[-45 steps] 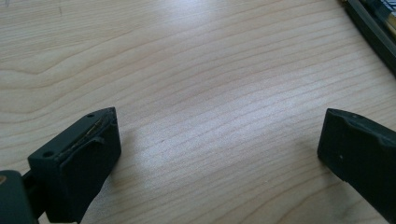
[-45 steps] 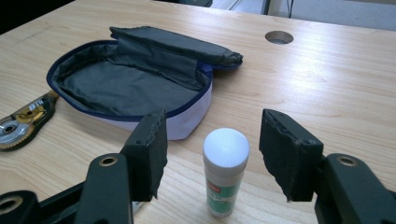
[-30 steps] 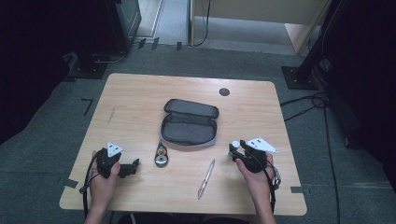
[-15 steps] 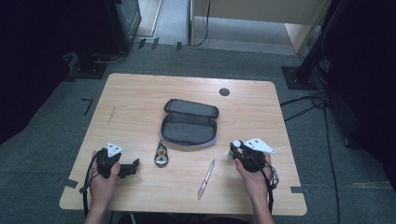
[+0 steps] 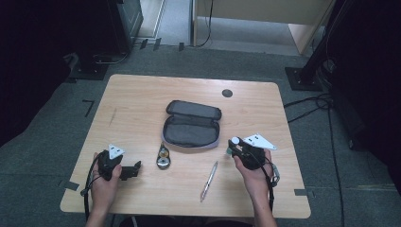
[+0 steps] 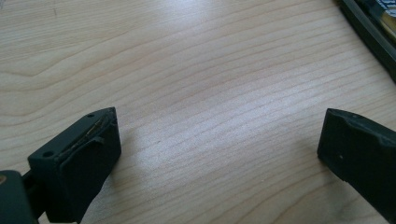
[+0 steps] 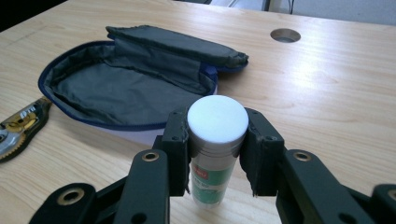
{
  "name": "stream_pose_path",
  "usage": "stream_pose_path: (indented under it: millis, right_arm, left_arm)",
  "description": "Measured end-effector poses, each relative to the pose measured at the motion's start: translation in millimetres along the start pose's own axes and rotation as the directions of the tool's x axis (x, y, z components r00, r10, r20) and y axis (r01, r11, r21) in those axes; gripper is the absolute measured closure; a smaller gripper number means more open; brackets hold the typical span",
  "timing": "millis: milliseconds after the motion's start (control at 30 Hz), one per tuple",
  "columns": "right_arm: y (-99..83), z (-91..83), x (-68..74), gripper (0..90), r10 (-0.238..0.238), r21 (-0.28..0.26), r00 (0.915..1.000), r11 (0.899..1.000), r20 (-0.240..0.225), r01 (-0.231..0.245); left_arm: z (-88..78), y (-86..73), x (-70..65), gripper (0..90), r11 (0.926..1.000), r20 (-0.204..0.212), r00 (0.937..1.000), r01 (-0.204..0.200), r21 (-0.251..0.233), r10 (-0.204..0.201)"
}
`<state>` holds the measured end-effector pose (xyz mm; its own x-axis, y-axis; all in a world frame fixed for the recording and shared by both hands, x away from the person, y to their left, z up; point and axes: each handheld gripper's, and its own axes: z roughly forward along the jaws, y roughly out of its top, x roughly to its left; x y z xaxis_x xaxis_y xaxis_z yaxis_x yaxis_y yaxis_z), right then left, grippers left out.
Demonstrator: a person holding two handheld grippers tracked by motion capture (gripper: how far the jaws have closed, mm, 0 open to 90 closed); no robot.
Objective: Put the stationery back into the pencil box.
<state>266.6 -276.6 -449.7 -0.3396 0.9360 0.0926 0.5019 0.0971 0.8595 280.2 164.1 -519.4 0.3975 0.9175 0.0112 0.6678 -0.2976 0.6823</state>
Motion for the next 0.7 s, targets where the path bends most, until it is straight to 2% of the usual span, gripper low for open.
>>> stream_pose_path:
  millis: [433, 700]
  right_arm:
    - [21.2, 7.9, 13.9, 65.5, -0.009, -0.024, 0.999, 1.0, -0.043, 0.008]
    - [33.8, 18.8, 25.1, 65.5, -0.022, -0.038, 0.9975, 0.999, -0.068, 0.02]
  left_arm:
    - [0.0, 0.0, 0.0, 0.0, 1.0, 0.0, 1.0, 0.0, 0.0, 0.0]
    - [0.1, 0.0, -0.1, 0.0, 1.0, 0.0, 1.0, 0.002, -0.001, -0.002]
